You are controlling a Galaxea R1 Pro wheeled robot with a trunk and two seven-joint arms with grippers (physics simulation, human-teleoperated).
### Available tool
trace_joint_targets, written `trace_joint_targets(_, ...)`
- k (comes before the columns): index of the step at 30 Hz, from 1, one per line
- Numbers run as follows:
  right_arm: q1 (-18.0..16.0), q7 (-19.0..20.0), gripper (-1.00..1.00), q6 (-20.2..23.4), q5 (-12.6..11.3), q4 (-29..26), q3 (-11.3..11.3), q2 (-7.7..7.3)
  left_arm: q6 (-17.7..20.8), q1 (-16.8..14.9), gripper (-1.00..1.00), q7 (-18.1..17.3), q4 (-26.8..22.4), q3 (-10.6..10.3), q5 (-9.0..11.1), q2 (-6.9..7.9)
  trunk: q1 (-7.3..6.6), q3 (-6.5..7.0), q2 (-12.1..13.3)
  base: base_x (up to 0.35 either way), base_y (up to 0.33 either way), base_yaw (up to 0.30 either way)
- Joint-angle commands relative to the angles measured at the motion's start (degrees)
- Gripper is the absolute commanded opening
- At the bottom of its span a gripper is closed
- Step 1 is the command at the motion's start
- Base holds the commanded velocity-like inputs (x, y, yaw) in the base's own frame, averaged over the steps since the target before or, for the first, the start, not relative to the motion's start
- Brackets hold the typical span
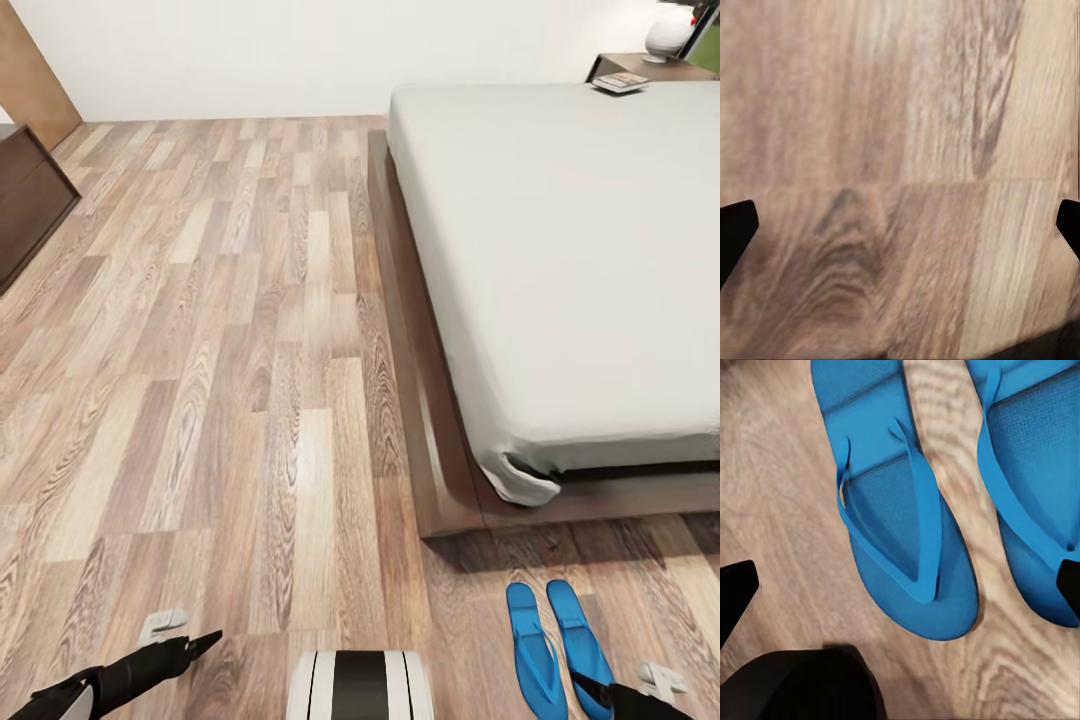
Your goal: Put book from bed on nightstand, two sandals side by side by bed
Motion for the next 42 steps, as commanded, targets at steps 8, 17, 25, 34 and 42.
trace_joint_targets(8,0.0,0.3,1.00,0.0,0.0,0.1,-0.4,0.01,0.2,0.0,1.00,-0.3,0.1,0.3,0.1,-0.04,-0.21,1.75,0.1,0.000,0.000,0.000)
trace_joint_targets(17,0.0,0.3,1.00,-0.1,0.1,0.1,-0.4,0.01,0.2,0.0,1.00,-0.3,0.1,0.3,0.2,-0.11,-0.45,3.74,0.2,0.000,0.000,0.000)
trace_joint_targets(25,0.0,0.1,1.00,-0.2,0.1,0.1,-0.4,0.15,0.2,0.0,1.00,-0.2,0.1,0.3,0.2,-0.42,-0.65,5.51,0.3,0.000,0.000,0.000)
trace_joint_targets(34,0.0,0.0,1.00,-0.2,0.2,0.1,-0.4,0.25,0.2,0.0,1.00,-0.3,0.1,0.2,0.2,-0.53,-0.88,7.51,0.4,0.000,0.000,0.000)
trace_joint_targets(42,0.0,0.0,1.00,-0.2,0.2,0.1,-0.3,0.28,0.2,0.0,1.00,-0.3,0.1,0.3,0.1,-0.52,-1.01,8.62,0.5,0.000,0.000,0.000)
